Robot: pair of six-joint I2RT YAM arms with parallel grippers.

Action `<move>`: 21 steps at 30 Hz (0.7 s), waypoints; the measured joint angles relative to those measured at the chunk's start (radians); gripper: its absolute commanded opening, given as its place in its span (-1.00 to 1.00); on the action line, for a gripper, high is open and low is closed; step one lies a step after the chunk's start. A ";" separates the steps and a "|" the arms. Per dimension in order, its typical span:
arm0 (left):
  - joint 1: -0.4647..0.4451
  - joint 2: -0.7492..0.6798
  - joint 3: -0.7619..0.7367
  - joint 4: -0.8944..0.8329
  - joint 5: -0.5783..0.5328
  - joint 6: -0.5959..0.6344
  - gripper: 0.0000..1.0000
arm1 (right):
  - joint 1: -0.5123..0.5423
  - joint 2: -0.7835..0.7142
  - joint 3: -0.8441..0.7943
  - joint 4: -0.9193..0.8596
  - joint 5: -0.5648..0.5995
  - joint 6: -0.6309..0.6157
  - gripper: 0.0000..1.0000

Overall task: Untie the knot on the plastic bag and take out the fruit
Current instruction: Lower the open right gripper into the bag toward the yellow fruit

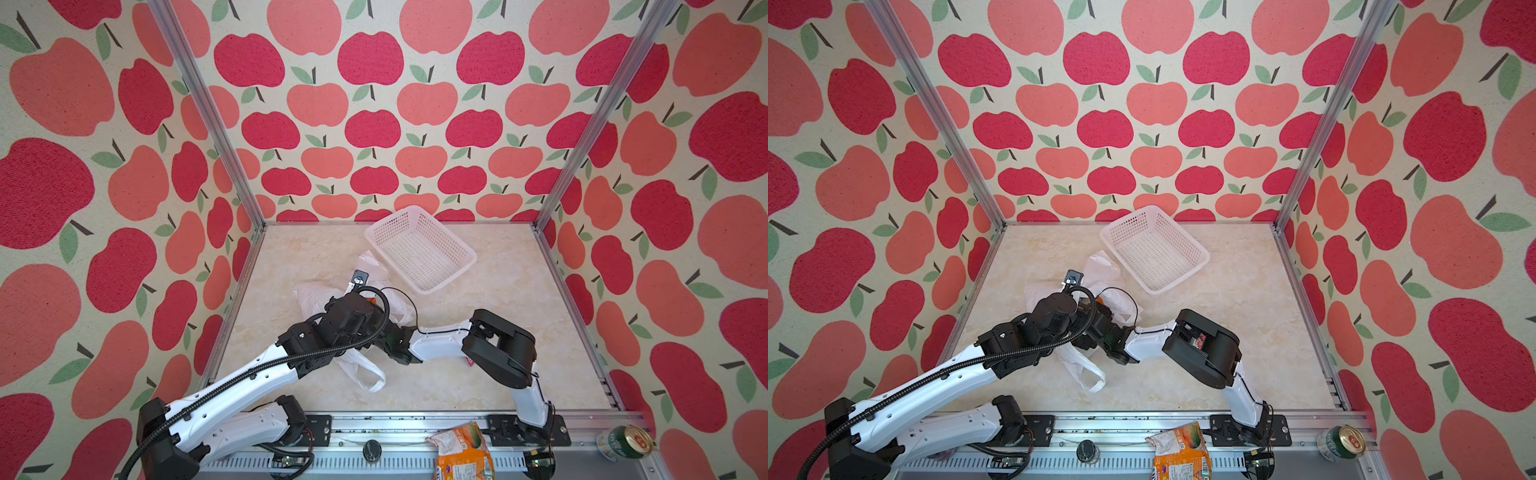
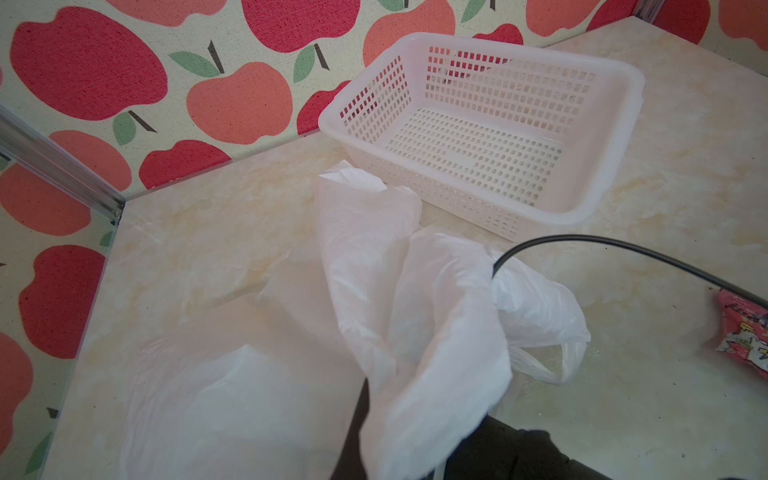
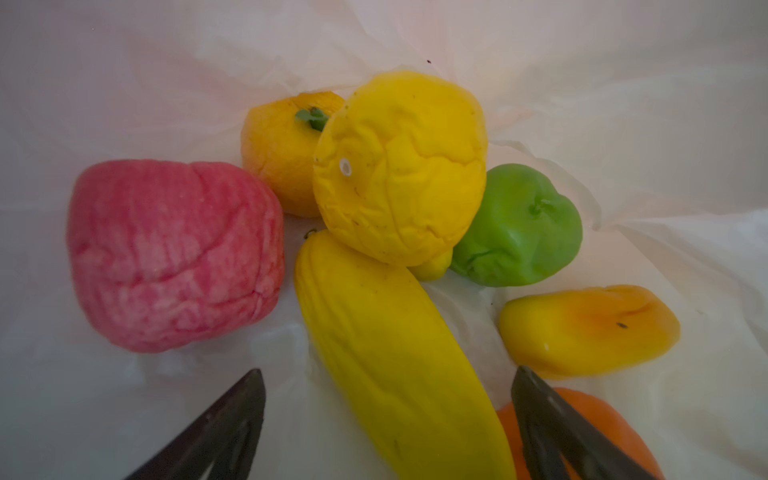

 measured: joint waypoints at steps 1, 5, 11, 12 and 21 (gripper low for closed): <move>0.000 0.000 0.000 0.000 0.000 0.000 -1.00 | 0.000 0.015 0.025 -0.017 -0.006 -0.010 0.86; 0.002 -0.001 0.000 0.001 -0.003 0.005 -1.00 | 0.001 0.066 0.102 -0.080 -0.022 -0.034 0.73; 0.003 -0.002 0.000 0.001 -0.003 0.023 -0.99 | -0.026 0.088 0.134 -0.138 -0.024 -0.040 0.35; 0.003 -0.002 0.000 0.001 -0.003 0.023 -0.99 | -0.028 0.088 0.134 -0.142 -0.024 -0.038 0.28; 0.032 -0.011 0.000 0.002 0.000 0.027 -0.99 | -0.031 0.029 0.067 -0.142 -0.014 0.002 -0.09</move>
